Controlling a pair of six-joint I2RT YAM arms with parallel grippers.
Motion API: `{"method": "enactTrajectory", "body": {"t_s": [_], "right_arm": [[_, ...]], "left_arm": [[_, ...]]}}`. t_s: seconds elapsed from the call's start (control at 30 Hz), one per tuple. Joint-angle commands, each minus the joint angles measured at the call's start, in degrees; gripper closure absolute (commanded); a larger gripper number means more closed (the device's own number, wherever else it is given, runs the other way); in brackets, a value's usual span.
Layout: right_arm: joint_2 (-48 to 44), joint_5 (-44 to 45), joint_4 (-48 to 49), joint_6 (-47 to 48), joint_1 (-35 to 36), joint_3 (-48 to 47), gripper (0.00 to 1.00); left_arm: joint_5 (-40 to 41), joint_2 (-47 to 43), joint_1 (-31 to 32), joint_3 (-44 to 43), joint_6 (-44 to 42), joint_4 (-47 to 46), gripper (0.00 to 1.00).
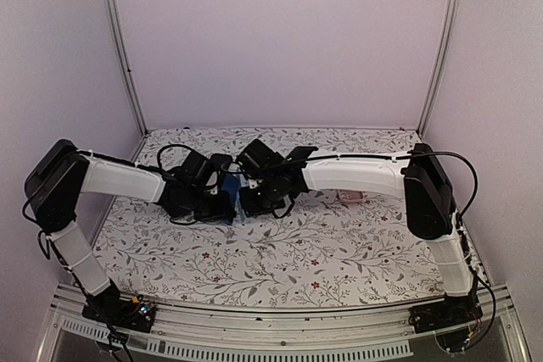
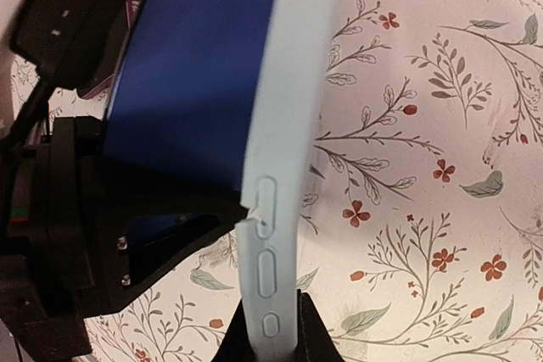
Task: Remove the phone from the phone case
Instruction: Remove the phone case from the phone, then place the phone case at the center of the board.
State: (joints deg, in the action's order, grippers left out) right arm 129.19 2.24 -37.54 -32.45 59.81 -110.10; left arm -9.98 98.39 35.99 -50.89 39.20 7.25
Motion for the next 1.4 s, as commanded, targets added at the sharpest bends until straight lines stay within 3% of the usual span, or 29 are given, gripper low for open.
{"method": "enactTrajectory", "body": {"t_s": [0.0,0.3,0.67,1.07,1.37], "right_arm": [[-5.0,-1.6,10.2,-0.8,-2.4,4.6,1.00],[-13.6,-9.5,17.4,-1.5,-11.4,18.3,1.00],[-21.4,-29.4,27.8,-1.6,-26.3,37.3,1.00],[-20.3,-35.3,27.3,-0.5,-30.6,39.1,0.98],[-19.4,-35.8,27.3,0.1,-31.5,41.2,0.95]], "left_arm": [[2.4,-2.6,-0.4,1.3,-0.7,2.5,1.00],[1.7,-9.3,0.2,1.2,-2.7,1.8,1.00],[1.4,-15.5,-0.1,2.5,-1.5,1.2,1.00],[3.1,-16.7,-1.8,0.8,-0.7,3.6,1.00],[9.8,-20.0,-4.6,2.3,2.6,10.8,1.00]]}}
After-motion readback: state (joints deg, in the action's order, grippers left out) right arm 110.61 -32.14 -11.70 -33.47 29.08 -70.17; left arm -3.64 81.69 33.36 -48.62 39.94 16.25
